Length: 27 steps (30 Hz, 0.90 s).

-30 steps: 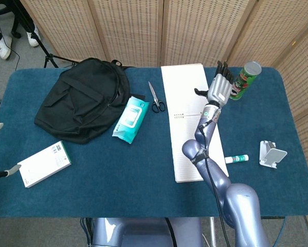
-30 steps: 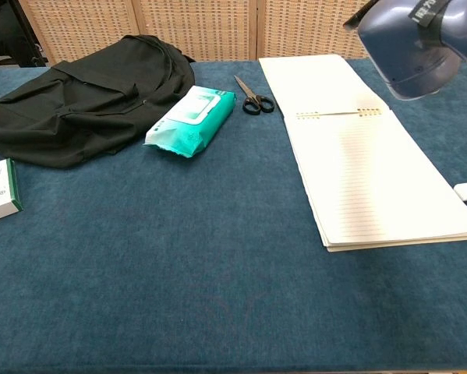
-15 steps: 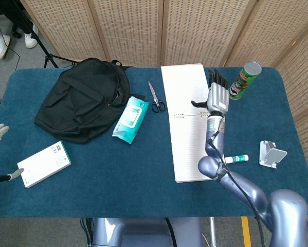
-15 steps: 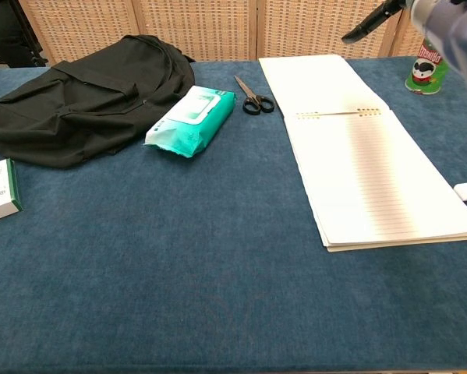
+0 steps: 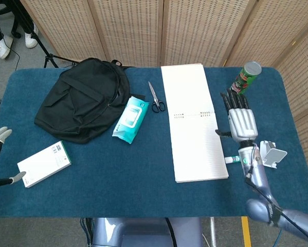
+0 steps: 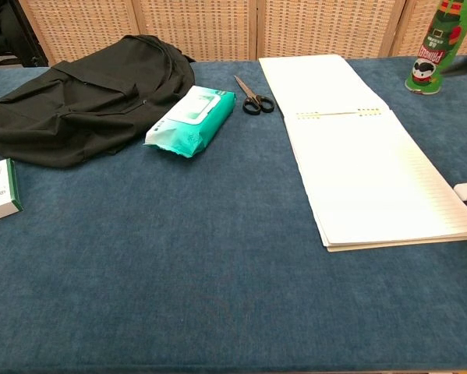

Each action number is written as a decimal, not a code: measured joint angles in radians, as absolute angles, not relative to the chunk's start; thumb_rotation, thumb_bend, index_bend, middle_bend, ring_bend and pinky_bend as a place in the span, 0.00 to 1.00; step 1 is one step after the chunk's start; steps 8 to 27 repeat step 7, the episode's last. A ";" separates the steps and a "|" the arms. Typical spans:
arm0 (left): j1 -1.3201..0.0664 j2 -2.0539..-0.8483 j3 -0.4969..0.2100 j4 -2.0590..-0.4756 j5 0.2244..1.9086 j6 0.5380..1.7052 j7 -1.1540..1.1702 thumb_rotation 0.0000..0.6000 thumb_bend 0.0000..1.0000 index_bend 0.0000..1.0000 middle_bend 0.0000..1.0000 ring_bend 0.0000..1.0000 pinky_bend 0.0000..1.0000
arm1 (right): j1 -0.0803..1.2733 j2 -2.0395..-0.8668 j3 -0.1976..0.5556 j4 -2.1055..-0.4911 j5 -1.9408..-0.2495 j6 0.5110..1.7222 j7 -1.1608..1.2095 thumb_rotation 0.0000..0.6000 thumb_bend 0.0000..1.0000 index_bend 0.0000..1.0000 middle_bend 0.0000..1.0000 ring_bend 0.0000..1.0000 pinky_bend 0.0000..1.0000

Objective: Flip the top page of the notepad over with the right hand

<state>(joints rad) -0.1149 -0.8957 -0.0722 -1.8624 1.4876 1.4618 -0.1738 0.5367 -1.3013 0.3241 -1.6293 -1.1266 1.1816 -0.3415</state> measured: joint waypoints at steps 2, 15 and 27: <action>-0.108 -0.905 -0.072 -1.863 1.487 1.480 -0.150 1.00 0.00 0.00 0.00 0.00 0.00 | 0.480 -1.268 0.267 -1.661 -1.208 1.238 -0.323 1.00 0.00 0.00 0.00 0.00 0.00; -0.083 -0.922 -0.065 -1.864 1.498 1.519 -0.128 1.00 0.00 0.00 0.00 0.00 0.00 | 0.340 -1.217 0.136 -1.693 -1.368 1.395 -0.269 1.00 0.00 0.00 0.00 0.00 0.00; -0.083 -0.922 -0.065 -1.864 1.498 1.519 -0.128 1.00 0.00 0.00 0.00 0.00 0.00 | 0.340 -1.217 0.136 -1.693 -1.368 1.395 -0.269 1.00 0.00 0.00 0.00 0.00 0.00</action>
